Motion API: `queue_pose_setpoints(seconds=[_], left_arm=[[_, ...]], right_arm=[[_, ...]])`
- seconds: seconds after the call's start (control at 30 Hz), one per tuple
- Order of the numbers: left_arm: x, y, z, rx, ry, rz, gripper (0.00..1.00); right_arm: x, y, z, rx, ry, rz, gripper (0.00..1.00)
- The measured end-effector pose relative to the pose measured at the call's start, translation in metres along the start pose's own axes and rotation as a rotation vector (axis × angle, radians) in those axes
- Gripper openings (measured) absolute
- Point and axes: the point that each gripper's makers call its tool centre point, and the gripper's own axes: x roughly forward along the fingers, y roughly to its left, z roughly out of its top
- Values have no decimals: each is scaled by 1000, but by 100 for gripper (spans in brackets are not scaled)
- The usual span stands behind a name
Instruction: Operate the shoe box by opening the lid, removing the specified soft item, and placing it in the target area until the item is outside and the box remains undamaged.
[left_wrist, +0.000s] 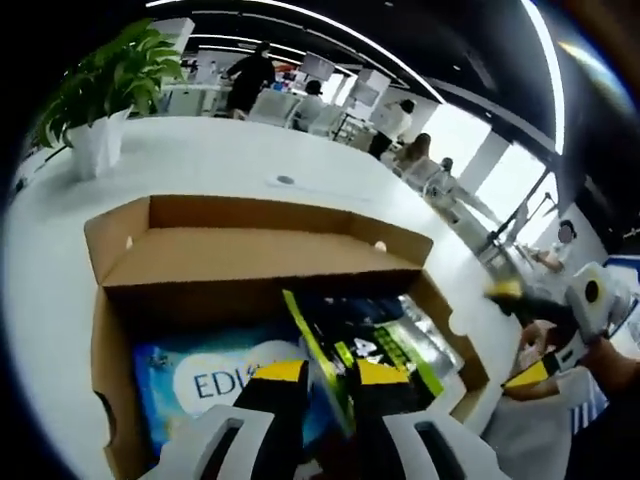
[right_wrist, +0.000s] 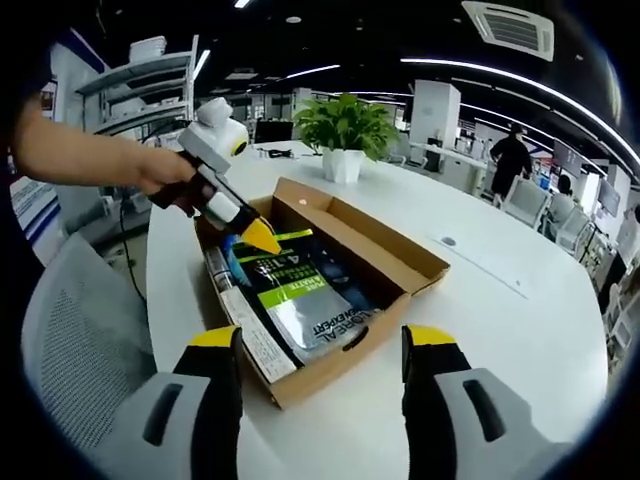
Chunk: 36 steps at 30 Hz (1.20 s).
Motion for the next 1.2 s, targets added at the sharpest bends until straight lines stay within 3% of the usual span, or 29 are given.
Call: queue_pose_setpoints(seconds=[0.2, 0.63, 0.97, 1.2], left_arm=[[-3, -9, 0, -18, -7, -14, 6], [-8, -19, 9, -10, -14, -15, 2], [-13, -25, 18, 14, -18, -11, 2], [-13, -25, 20, 43, -21, -3, 2]], right_arm=[[17, 9, 4, -13, 0, 26, 56], [50, 24, -6, -69, 35, 63, 45], [56, 25, -8, -83, 39, 62, 32], [53, 37, -7, -104, 27, 86, 16]])
